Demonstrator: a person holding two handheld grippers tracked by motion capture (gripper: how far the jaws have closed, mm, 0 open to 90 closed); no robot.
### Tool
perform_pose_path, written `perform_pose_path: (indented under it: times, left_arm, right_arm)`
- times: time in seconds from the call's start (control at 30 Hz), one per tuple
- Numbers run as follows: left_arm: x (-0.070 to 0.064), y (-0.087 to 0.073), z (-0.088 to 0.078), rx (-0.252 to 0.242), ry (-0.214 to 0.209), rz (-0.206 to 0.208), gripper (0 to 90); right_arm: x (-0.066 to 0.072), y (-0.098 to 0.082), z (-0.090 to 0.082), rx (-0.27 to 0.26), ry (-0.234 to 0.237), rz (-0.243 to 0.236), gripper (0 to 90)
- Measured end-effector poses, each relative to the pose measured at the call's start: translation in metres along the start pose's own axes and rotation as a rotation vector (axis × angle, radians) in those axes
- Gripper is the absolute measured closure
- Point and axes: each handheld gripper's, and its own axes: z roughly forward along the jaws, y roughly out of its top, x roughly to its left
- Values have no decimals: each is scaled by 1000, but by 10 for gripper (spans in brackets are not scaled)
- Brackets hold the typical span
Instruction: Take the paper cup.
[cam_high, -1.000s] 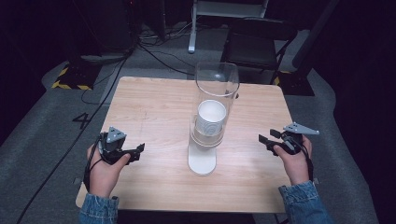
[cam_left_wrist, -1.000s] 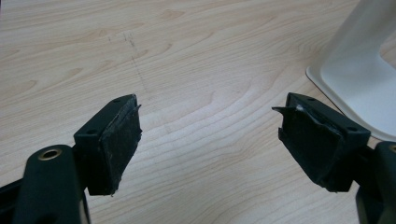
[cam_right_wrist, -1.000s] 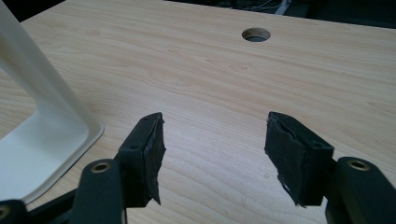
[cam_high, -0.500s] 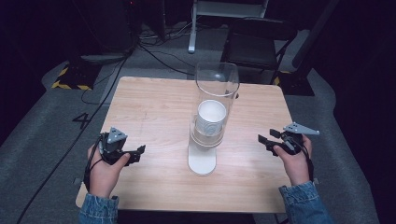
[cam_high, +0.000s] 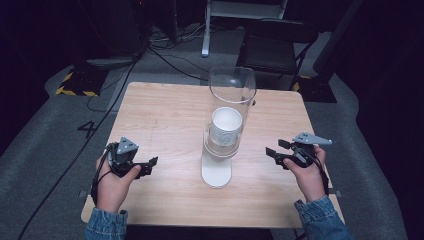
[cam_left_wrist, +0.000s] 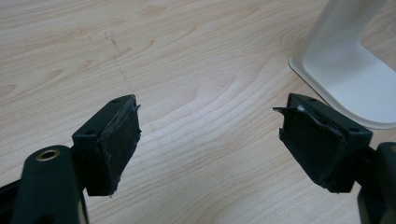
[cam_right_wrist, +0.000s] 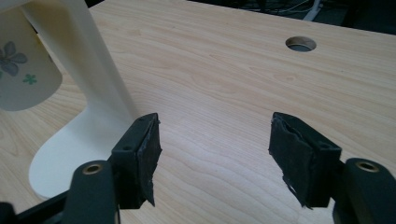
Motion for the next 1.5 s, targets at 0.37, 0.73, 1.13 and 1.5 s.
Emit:
perform_pose_path:
  times: [0.37,0.73,1.13,1.5]
  left_arm:
    - [-3,0,-1,-1,-5,10,209]
    - [-4,0,0,3,-13,14,212]
    - [-5,0,2,12,-21,18,212]
    - [-6,-1,5,23,-26,19,212]
  right_arm:
    - [24,5,7,-7,90,-9,331]
    - [46,5,15,6,158,-50,308]
    - [77,5,29,0,239,-105,274]
    - [100,5,47,-53,255,-126,198]
